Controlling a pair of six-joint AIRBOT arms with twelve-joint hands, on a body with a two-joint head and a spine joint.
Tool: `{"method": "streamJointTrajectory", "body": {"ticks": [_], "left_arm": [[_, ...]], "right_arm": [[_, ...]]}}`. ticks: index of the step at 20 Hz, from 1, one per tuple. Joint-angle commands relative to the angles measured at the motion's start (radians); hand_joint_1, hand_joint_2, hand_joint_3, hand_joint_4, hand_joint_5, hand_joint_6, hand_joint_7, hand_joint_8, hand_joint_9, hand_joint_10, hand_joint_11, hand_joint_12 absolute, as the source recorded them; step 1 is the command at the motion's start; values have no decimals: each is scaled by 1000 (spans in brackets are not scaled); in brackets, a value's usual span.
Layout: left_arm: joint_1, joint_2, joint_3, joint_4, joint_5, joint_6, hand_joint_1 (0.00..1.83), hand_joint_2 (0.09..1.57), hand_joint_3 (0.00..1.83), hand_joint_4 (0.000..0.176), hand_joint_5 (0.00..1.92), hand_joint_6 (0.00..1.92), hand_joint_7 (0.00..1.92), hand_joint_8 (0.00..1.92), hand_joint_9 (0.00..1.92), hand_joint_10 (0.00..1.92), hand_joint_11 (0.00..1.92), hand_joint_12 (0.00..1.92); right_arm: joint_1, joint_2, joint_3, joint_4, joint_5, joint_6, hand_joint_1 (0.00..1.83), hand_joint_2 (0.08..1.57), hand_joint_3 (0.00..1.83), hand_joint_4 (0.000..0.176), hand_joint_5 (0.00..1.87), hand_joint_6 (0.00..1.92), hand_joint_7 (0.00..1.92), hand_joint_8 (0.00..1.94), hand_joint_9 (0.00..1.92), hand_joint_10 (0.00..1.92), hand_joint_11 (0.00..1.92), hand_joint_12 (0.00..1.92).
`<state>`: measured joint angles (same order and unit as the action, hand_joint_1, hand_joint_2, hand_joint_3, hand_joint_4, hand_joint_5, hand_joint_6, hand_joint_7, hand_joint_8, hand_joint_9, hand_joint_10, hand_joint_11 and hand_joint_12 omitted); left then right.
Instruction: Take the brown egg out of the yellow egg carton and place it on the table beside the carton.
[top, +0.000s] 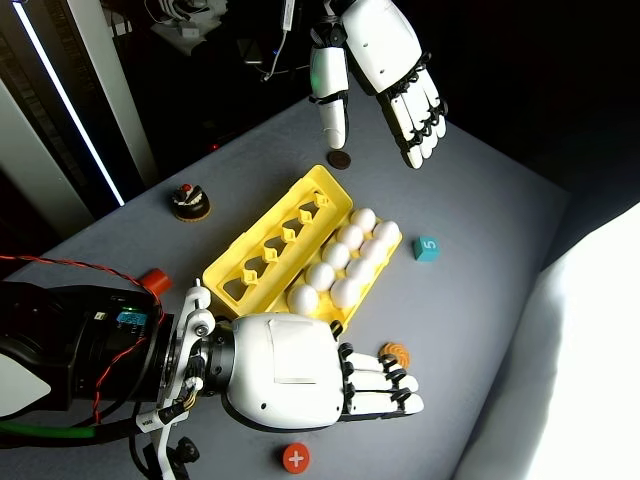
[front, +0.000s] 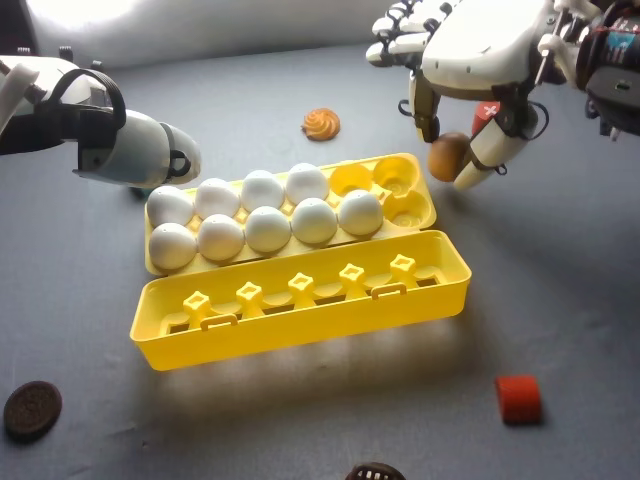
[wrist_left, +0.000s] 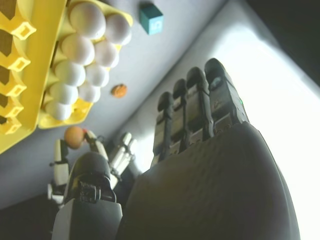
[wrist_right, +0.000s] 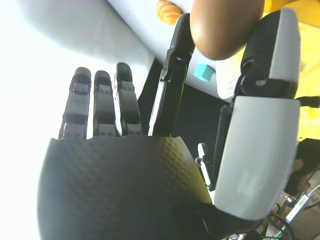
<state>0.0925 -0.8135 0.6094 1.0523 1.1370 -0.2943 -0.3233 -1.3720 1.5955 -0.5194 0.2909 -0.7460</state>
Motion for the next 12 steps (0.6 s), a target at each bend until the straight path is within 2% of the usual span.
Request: {"method": "streamJointTrajectory", "body": {"ticks": [1, 3, 12], "left_arm": [[-5, 1, -1, 85, -5, -3, 0, 1236, 0, 0, 139, 6, 128, 4, 109, 3, 0, 231], [-5, 1, -1, 85, -5, -3, 0, 1233, 0, 0, 132, 1, 126, 0, 101, 1, 0, 186], [-7, 1, 1, 85, -5, -3, 0, 1228, 0, 0, 136, 2, 140, 4, 110, 2, 0, 182]], "right_arm": [[3, 3, 1, 33, 108, -17, 1085, 998, 3, 176, 1247, 546, 153, 2, 0, 0, 0, 0], [-8, -2, 5, 81, 116, -63, 1089, 995, 0, 176, 1259, 529, 161, 2, 0, 0, 0, 0], [-23, 4, 7, 92, 117, -63, 1081, 1001, 1, 176, 1240, 553, 166, 11, 0, 0, 0, 0]]}}
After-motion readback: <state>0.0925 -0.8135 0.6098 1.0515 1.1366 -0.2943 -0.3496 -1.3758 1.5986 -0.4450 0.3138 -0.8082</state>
